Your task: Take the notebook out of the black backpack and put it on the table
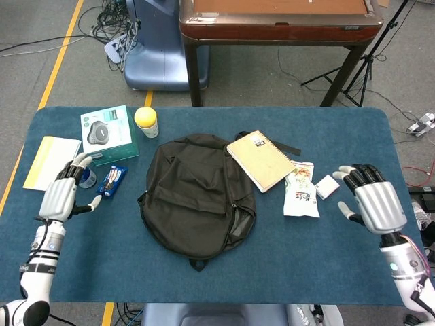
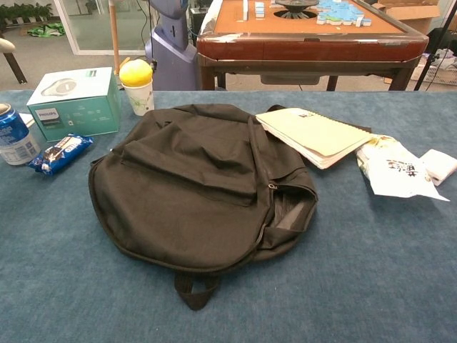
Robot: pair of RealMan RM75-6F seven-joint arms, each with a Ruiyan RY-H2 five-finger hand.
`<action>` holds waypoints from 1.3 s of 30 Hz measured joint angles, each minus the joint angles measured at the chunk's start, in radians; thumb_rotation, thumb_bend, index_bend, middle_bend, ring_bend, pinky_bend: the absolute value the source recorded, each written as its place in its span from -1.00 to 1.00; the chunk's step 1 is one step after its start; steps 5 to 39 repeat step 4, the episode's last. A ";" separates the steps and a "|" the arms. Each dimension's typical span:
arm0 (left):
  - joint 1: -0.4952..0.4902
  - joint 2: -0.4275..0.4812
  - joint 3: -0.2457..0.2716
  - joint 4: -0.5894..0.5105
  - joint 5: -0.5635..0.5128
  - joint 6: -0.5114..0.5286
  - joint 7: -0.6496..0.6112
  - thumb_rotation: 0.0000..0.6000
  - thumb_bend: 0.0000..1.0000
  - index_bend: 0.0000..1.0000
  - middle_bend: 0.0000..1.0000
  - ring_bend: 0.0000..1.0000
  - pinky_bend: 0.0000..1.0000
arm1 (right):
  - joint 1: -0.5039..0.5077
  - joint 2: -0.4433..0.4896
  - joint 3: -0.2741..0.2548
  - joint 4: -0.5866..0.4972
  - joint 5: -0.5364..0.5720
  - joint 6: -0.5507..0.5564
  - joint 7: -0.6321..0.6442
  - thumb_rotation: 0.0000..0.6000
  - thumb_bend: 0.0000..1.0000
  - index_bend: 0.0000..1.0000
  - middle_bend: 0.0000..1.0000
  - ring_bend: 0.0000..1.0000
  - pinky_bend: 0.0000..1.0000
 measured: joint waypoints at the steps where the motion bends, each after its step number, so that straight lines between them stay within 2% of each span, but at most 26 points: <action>1: 0.012 0.006 0.007 -0.005 0.011 0.011 -0.002 1.00 -0.50 -0.79 -0.96 -1.00 -0.80 | -0.023 0.005 -0.014 0.002 -0.016 0.021 0.011 1.00 -0.46 -0.33 -0.44 -0.60 -0.56; 4: 0.058 0.025 0.034 -0.027 0.049 0.055 -0.008 1.00 -0.50 -0.78 -0.96 -1.00 -0.80 | -0.074 0.016 -0.048 0.008 -0.051 0.062 0.037 1.00 -0.46 -0.32 -0.44 -0.60 -0.56; 39: 0.058 0.025 0.034 -0.027 0.049 0.055 -0.008 1.00 -0.50 -0.78 -0.96 -1.00 -0.80 | -0.074 0.016 -0.048 0.008 -0.051 0.062 0.037 1.00 -0.46 -0.32 -0.44 -0.60 -0.56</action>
